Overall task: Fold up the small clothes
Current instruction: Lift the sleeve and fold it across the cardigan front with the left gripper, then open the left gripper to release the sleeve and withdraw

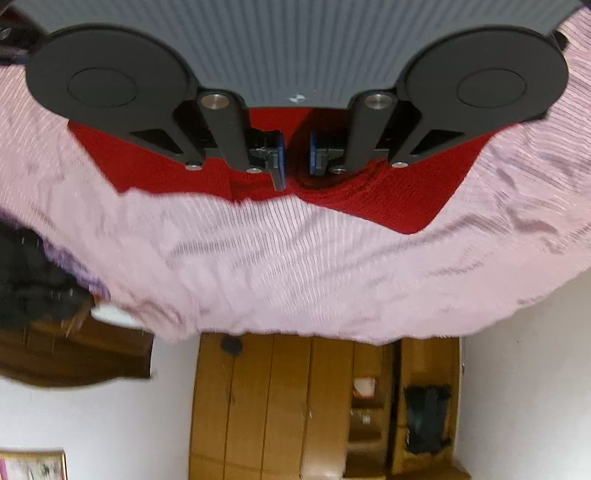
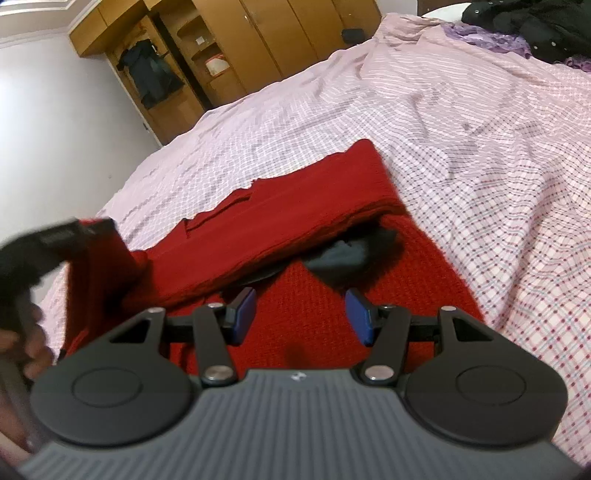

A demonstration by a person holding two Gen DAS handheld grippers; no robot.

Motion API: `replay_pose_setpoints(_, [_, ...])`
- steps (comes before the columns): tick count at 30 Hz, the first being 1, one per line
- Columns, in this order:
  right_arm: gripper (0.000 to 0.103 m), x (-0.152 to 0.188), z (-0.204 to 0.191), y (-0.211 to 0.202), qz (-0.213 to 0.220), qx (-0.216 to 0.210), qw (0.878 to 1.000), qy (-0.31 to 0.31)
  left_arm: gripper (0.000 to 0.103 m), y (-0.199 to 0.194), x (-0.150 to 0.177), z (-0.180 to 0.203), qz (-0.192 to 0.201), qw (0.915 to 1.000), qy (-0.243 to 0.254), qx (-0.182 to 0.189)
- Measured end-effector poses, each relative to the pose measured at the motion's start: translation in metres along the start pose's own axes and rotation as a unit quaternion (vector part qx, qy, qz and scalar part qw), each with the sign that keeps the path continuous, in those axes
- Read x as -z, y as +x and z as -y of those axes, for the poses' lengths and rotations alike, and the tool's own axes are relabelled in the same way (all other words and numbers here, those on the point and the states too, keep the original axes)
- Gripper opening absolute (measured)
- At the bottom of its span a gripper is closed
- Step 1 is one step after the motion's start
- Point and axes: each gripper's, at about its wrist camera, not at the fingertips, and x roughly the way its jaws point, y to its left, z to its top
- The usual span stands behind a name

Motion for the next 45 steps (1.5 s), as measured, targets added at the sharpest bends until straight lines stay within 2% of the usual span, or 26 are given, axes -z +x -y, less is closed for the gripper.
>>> replay_pose_setpoints(8, [0.057, -0.004, 0.013, 0.000, 0.001, 0.003, 1.000, 0.006, 0.016, 0.054, 0.037, 0.010, -0.074, 0.9970, 0.025, -0.005])
replay_pose_setpoints(11, [0.057, -0.004, 0.020, 0.004, -0.003, 0.003, 1.000, 0.014, 0.027, 0.061, 0.043, 0.008, -0.103, 0.9946, 0.014, -0.002])
replay_pose_setpoints(13, [0.057, -0.004, 0.023, 0.006, -0.005, 0.001, 1.000, 0.016, 0.042, 0.057, 0.044, 0.007, -0.104, 0.9945, 0.009, 0.006])
replay_pose_setpoints(16, [0.057, -0.005, 0.023, 0.008, -0.005, 0.000, 1.000, 0.015, 0.057, 0.042, 0.043, 0.006, -0.109, 0.9940, -0.001, 0.015])
replay_pose_setpoints(20, [0.057, -0.006, 0.019, 0.010, -0.007, -0.002, 1.000, 0.011, 0.058, 0.016, 0.037, -0.001, -0.110, 0.9939, 0.001, 0.015])
replay_pose_setpoints(25, [0.057, -0.008, 0.009, 0.007, -0.003, -0.008, 1.000, -0.002, 0.058, -0.017, 0.031, -0.028, -0.109, 0.9936, -0.024, -0.016])
replay_pose_setpoints(30, [0.057, -0.013, -0.010, 0.007, -0.009, -0.023, 0.999, -0.031, 0.058, -0.042, 0.031, -0.066, -0.117, 0.9891, -0.055, -0.070])
replay_pose_setpoints(34, [0.057, -0.017, -0.036, 0.006, -0.009, -0.050, 0.997, -0.066, 0.058, -0.061, 0.037, -0.097, -0.129, 0.9817, -0.070, -0.121])
replay_pose_setpoints(40, [0.057, -0.017, -0.090, 0.011, -0.023, -0.101, 0.985, -0.139, 0.058, -0.081, 0.050, -0.132, -0.140, 0.9725, -0.095, -0.160])
replay_pose_setpoints(45, [0.057, -0.013, -0.138, 0.015, -0.035, -0.140, 0.968, -0.205, 0.058, -0.097, 0.054, -0.151, -0.136, 0.9676, -0.105, -0.185])
